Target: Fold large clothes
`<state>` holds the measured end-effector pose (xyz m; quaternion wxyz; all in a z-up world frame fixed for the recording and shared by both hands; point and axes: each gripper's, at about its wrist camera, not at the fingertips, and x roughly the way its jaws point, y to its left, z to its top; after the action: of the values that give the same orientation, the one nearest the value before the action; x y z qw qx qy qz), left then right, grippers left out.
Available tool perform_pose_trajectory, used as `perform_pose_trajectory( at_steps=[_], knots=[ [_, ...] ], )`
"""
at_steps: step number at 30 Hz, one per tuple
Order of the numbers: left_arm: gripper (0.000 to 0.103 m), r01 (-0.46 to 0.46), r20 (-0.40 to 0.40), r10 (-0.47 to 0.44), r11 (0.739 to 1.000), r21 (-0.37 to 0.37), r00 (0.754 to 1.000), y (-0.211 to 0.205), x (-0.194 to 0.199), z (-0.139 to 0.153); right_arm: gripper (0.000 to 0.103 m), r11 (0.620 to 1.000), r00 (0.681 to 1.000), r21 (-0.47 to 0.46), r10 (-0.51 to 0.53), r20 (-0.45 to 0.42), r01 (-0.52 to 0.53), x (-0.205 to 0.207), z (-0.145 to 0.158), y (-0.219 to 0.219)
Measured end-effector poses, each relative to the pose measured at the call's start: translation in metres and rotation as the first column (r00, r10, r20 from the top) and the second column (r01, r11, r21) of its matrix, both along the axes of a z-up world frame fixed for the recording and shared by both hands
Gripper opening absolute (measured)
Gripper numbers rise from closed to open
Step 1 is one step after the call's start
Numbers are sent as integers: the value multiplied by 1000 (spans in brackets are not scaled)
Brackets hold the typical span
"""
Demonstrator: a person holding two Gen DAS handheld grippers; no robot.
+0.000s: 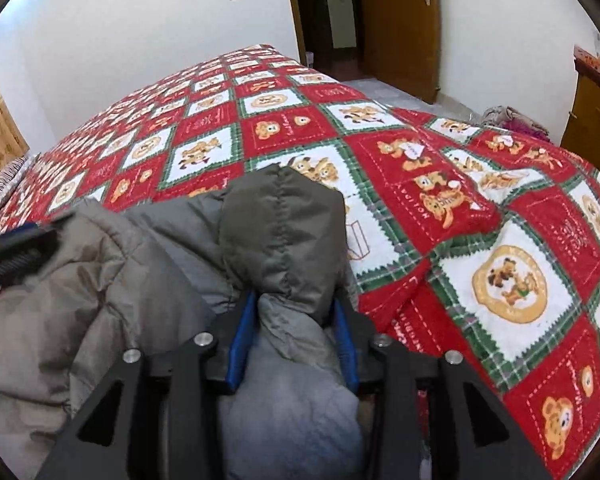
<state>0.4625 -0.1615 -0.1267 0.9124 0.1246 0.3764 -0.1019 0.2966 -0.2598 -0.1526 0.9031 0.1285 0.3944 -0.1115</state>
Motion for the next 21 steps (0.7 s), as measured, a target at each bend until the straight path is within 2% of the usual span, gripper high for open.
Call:
perform_pose_trajectory(
  at_steps=[6,9,12,14,17,21],
  knots=[
    [87,-60,-115,49,993,-99,992,15,23,-25,42,1000,1000,26,-5,11,4,17,-4,-8],
    [87,-50,-110,40,995,-90,993,15,19,-22,42,999,1000,36,-1,18,0,16,-4,-10],
    [87,-28,-117,15,994,-105,993,28,5,-5,45,998,1000,64,25,18,-26,13,-1,-13],
    [87,0,-101,-17,986,-166,995,46,-18,19,46,992,998,113,57,10,-57,10,4,-22],
    [87,72,-58,-83,982,-175,995,66,-61,50,51,971,996,220,83,34,-88,-11,25,-41],
    [87,168,-18,-175,967,-189,984,79,-115,65,51,979,983,145,125,132,-144,-68,67,-53]
  ],
)
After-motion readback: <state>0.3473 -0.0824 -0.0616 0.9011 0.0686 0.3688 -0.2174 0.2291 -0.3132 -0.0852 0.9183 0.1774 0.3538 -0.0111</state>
